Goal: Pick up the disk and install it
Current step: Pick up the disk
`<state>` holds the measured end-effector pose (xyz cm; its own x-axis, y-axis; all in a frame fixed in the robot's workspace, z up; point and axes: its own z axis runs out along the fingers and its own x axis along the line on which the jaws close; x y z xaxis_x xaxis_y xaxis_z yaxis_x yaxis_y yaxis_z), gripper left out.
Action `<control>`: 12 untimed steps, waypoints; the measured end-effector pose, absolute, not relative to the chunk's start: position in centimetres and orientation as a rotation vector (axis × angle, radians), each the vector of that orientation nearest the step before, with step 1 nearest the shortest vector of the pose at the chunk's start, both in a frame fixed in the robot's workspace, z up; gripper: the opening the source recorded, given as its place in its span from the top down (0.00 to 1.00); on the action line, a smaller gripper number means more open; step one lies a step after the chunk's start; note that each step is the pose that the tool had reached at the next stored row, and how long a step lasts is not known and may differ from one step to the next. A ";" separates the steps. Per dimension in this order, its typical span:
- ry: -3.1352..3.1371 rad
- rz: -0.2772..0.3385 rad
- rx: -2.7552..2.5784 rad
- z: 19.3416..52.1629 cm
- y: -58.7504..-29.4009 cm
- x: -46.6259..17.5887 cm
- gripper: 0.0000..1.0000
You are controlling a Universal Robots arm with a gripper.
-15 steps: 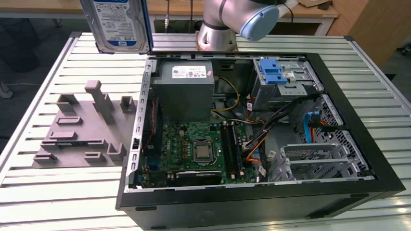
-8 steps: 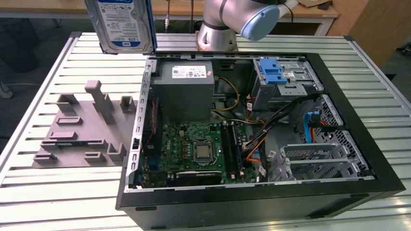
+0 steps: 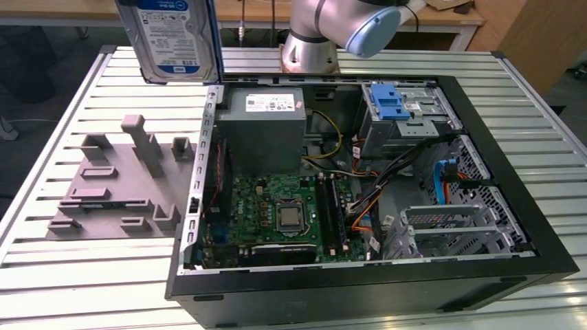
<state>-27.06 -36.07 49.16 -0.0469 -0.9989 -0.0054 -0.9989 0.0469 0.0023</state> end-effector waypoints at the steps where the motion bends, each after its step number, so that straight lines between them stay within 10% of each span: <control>1: 2.271 0.008 -2.167 49.2 -36.3 -27.1 0.64; 12: 2.275 0.015 -2.170 49.1 -36.8 -24.0 0.64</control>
